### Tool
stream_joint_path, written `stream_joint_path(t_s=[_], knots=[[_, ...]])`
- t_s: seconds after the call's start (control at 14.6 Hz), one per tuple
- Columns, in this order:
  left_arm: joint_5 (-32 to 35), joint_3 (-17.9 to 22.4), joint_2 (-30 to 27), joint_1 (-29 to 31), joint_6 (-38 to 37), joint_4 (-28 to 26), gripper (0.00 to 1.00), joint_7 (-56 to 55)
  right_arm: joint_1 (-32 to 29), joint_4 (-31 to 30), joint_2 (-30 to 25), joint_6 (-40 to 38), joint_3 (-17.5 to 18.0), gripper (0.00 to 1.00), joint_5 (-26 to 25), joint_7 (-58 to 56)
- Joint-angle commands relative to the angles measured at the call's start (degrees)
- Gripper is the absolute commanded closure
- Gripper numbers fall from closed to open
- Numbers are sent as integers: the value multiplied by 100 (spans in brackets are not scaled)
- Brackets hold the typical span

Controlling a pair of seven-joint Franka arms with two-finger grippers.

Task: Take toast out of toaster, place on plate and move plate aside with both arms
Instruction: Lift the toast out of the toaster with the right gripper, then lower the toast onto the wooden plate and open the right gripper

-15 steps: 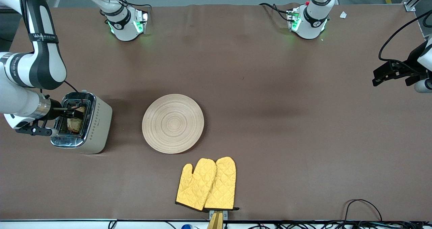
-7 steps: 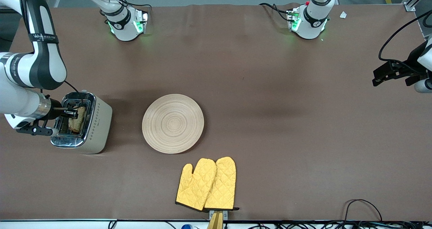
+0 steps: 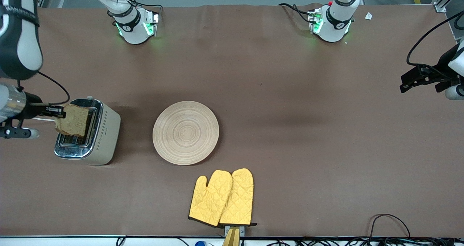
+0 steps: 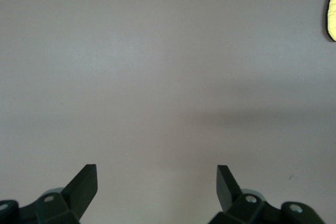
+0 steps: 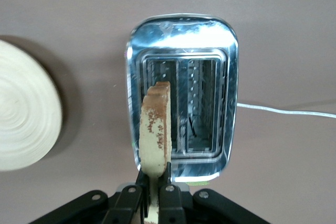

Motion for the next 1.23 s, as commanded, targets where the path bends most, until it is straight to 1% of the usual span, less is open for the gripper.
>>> stream_joint_path(t_s=[0.0,0.14,0.21,0.27,0.34,0.41,0.48,0.55,0.82,0.96,1.03,1.16], knots=[[51,-20,13,13,23,30,0,-28,402,182,-139,-335,36,100,-8,284],[51,-20,13,13,23,30,0,-36,692,147,-131,-274,36,100,106,715],[51,-20,13,22,23,30,0,-36,851,86,-114,-213,27,100,377,1030],[51,-20,13,22,23,30,0,-28,939,-141,-105,14,36,100,675,1459],[51,-20,13,22,23,30,0,-28,1184,-526,-131,434,36,100,870,1777],[51,-20,13,22,23,30,0,-19,1447,-817,-149,847,36,100,906,1945],[51,-20,13,22,23,30,0,-19,1615,-977,-132,1147,36,100,950,2103],[51,-20,13,31,23,30,0,-19,1765,-1109,-114,1420,36,100,1107,2288],[51,-20,13,22,23,30,0,-19,2257,-1750,-96,2606,36,100,1942,2342],[51,-11,13,31,23,30,0,-19,2460,-1918,-87,3029,36,100,2032,2412],[51,-11,13,31,23,30,0,-19,2539,-1962,-35,3240,36,100,2049,2508],[51,-11,13,31,23,30,0,-19,2679,-2015,132,3557,36,100,2242,2562]])
